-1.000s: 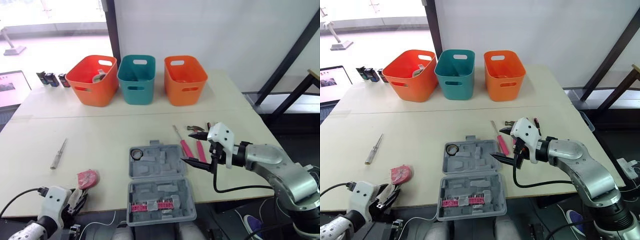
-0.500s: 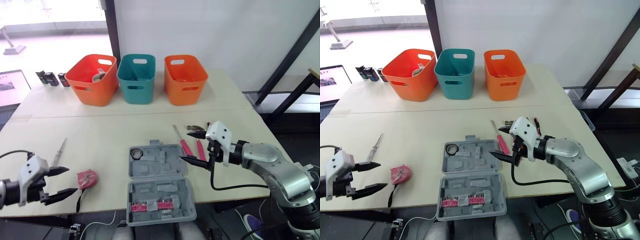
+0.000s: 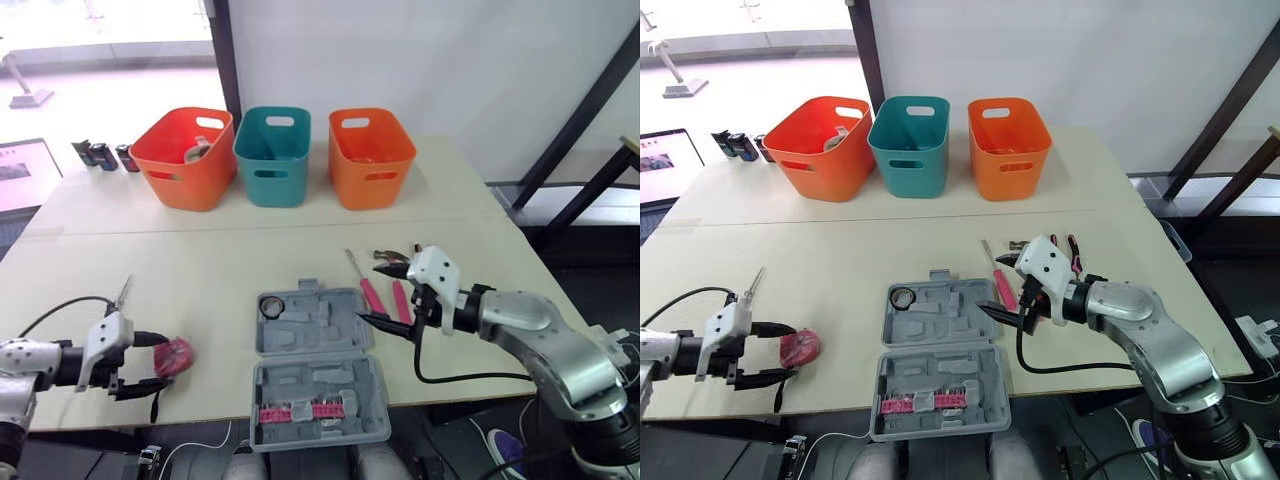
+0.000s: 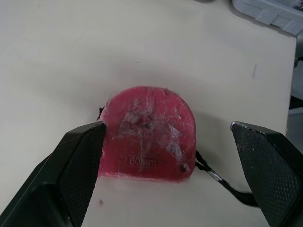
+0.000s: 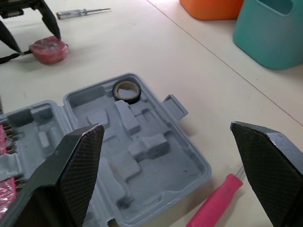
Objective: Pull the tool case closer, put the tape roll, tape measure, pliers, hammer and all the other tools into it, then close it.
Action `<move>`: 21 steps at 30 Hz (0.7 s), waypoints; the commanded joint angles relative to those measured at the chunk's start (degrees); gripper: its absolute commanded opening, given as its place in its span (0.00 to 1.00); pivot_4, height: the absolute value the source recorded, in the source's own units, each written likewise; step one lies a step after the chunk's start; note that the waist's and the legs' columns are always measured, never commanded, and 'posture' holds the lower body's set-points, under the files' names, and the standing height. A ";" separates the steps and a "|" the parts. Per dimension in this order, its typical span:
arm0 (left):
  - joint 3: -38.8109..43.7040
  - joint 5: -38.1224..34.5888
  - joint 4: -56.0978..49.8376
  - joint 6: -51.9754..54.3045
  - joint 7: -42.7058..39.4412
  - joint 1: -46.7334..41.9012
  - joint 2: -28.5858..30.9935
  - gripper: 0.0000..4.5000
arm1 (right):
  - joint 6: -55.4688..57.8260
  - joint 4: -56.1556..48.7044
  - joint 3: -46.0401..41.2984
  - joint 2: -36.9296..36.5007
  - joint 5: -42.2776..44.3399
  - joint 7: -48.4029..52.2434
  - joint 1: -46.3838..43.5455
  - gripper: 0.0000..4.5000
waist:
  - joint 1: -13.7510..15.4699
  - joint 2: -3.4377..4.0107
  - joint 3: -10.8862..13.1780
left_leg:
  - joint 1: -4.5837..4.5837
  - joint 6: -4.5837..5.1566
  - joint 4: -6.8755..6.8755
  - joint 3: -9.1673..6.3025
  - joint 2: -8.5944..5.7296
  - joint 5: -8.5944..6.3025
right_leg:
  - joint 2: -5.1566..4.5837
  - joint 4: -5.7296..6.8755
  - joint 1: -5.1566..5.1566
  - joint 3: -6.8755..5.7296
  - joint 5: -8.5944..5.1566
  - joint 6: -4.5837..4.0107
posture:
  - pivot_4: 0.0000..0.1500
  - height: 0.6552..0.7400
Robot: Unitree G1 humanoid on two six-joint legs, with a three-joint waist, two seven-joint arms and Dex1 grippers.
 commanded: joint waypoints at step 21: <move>-1.31 2.15 8.37 -9.21 1.32 -3.21 -1.00 0.65 | 1.86 -3.47 -3.01 -0.86 1.00 -0.24 0.09 1.00 | 0.81 0.01 -0.03 | 0.17 0.00 0.04 0.02 0.00 0.05 | -0.01 0.02 0.16 0.03 0.04 -0.05 | 1.00 1.00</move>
